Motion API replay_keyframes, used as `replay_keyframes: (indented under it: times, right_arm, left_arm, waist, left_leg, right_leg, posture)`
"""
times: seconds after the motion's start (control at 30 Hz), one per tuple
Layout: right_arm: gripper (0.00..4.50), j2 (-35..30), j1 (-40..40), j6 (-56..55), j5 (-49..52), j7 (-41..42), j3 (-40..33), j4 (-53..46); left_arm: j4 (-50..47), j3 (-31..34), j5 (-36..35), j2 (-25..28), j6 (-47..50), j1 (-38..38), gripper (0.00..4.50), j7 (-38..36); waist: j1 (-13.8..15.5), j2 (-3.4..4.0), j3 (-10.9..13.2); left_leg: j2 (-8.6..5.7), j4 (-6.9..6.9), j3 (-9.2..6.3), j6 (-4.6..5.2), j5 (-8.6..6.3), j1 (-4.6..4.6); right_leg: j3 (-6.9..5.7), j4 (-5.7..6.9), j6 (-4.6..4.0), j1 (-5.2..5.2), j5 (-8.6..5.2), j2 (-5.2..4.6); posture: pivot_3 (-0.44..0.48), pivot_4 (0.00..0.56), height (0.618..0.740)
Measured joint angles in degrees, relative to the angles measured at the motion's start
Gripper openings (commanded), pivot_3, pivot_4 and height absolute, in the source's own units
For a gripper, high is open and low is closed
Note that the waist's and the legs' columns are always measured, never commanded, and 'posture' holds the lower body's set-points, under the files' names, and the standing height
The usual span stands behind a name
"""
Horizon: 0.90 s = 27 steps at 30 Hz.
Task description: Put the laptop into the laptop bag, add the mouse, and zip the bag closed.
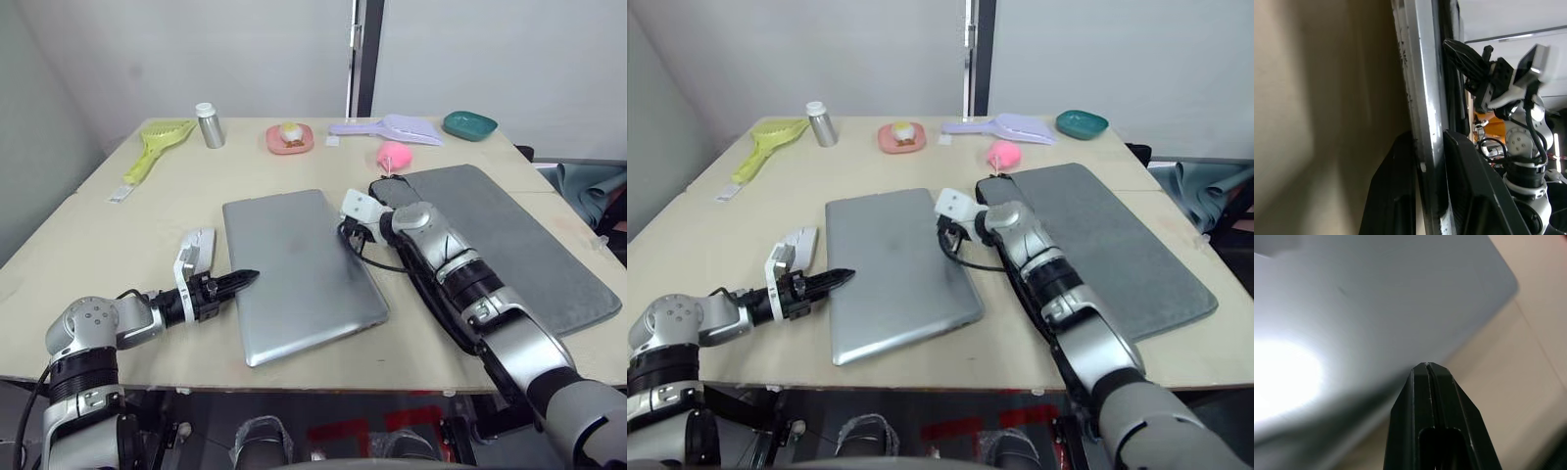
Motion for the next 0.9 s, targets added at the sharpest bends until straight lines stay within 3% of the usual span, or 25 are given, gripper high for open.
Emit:
replay_keyframes:
  times: [0.33, 0.9]
  right_arm:
    - [0.0, -0.8, 3.5, 0.0, -1.3, 5.1, 2.6, -1.8]
    - [0.0, 1.5, 5.3, 2.3, -2.0, 5.4, 2.1, -4.8]
  left_arm:
    - [0.0, -0.1, 0.0, 0.6, 0.0, 0.7, 0.33, -0.9]
    - [0.0, -1.3, 0.2, 2.5, -1.6, 2.0, 0.33, -3.6]
  waist:
    - [-0.2, -0.15, -0.1]
    - [-1.5, -0.33, -0.2]
  left_leg:
    - [0.06, -0.06, -0.05, -0.01, 0.0, -0.03]
    - [0.12, -0.11, -0.07, -0.05, -0.01, 0.05]
  right_leg:
    - [-0.12, -0.04, 0.0, -0.01, 0.0, 0.05]
    - [-0.13, -0.01, -0.01, 0.03, -0.01, 0.09]
  posture:
    - [0.0, 0.15, 0.74]
    - [0.0, 0.15, 0.74]
